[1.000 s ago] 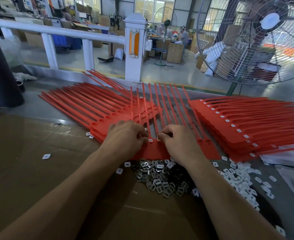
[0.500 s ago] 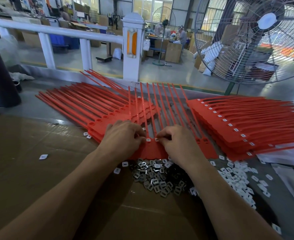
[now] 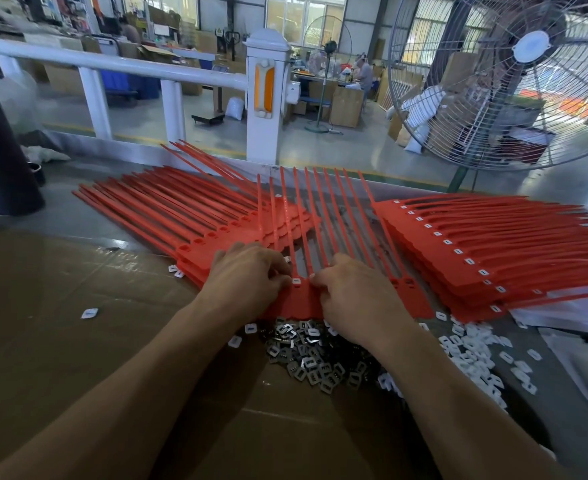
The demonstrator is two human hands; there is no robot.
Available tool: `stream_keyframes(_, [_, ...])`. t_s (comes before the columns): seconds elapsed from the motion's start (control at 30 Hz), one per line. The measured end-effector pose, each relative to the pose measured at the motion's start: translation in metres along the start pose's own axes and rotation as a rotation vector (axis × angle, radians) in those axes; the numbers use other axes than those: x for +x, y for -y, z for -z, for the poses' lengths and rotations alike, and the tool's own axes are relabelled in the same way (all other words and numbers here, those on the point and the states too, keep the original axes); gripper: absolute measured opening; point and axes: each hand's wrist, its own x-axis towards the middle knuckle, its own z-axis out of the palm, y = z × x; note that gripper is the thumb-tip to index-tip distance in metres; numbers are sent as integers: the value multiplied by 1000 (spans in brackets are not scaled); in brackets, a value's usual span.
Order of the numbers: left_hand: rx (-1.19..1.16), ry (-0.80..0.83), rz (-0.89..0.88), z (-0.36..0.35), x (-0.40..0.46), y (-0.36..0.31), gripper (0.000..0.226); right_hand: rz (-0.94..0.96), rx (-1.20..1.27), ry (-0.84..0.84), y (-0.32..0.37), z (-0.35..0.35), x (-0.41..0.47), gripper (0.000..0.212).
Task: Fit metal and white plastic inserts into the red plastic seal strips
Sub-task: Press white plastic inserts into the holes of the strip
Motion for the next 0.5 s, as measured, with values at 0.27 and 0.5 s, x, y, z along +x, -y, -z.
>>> stream_keyframes(0.27, [-32, -10, -6, 0, 1, 1, 13, -86, 463, 130, -44, 20, -13, 10])
stream_keyframes(0.5, [-41, -14, 4, 0, 2, 0, 14, -113, 482, 235, -43, 23, -16, 10])
